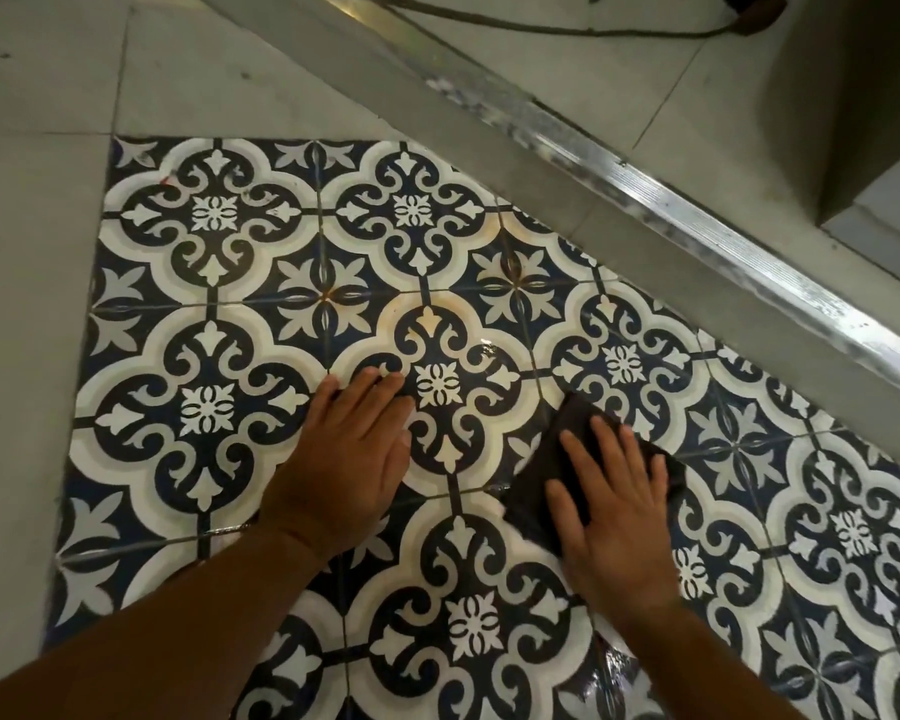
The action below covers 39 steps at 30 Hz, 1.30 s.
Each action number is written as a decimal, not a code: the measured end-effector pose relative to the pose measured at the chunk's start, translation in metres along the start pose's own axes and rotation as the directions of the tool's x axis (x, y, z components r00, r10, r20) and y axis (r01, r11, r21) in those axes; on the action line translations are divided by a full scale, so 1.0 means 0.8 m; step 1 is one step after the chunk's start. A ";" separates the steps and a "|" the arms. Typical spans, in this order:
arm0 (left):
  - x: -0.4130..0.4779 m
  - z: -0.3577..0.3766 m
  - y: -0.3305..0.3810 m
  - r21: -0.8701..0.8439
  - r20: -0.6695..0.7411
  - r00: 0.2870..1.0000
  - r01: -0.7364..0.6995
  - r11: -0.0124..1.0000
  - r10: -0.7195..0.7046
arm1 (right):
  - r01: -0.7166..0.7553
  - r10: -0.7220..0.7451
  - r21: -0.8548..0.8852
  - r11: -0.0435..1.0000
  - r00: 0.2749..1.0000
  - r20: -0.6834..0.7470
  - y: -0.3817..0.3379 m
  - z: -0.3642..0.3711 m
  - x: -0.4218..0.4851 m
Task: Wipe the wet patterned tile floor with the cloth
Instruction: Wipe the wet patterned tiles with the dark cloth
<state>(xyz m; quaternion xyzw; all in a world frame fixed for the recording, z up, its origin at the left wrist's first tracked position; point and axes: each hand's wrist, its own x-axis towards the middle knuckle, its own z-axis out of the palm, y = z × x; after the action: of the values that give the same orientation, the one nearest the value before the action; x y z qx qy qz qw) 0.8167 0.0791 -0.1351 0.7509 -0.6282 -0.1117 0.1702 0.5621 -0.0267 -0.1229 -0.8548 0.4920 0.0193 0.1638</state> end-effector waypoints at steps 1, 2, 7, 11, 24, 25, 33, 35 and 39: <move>0.000 0.000 0.000 0.000 -0.005 1.000 0.002 1.000 -0.002 | -0.035 0.035 -0.007 0.999 0.999 -0.007 0.004 -0.005 0.012; 0.000 0.000 0.001 0.002 -0.008 1.000 0.005 1.000 -0.005 | -0.061 0.061 -0.023 0.998 0.998 -0.011 0.000 -0.007 0.026; 0.000 -0.002 0.005 0.026 0.007 1.000 0.014 1.000 -0.014 | -0.010 0.011 -0.113 0.994 1.000 0.006 -0.062 0.011 0.055; 0.001 -0.005 0.006 0.036 0.026 1.000 0.012 0.999 -0.013 | 0.113 -0.106 -0.096 0.989 0.991 0.079 -0.033 0.013 0.020; 0.002 0.004 0.001 0.066 0.055 0.997 0.058 0.996 -0.061 | -0.002 0.003 -0.126 0.992 1.000 0.004 -0.061 -0.002 0.155; 0.002 0.004 0.001 0.061 0.057 0.997 0.057 0.996 -0.061 | 0.062 -0.059 -0.135 0.989 0.998 0.025 -0.056 -0.002 0.145; 0.003 0.003 0.002 0.055 0.038 0.999 0.032 0.998 -0.034 | -0.065 0.063 -0.151 0.986 0.998 -0.018 -0.001 -0.023 0.165; 0.002 0.003 0.001 0.053 0.036 0.999 0.035 0.998 -0.037 | -0.079 0.075 -0.129 0.989 0.997 -0.035 -0.028 -0.019 0.196; 0.002 0.005 0.001 0.041 0.029 0.999 0.034 0.999 -0.036 | 0.042 -0.044 -0.129 0.991 0.999 -0.016 -0.086 -0.008 0.229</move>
<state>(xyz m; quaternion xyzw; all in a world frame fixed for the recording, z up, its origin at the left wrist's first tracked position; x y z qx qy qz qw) 0.8146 0.0770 -0.1381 0.7634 -0.6195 -0.1131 0.1438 0.7138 -0.1500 -0.1348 -0.8741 0.4727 0.0394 0.1043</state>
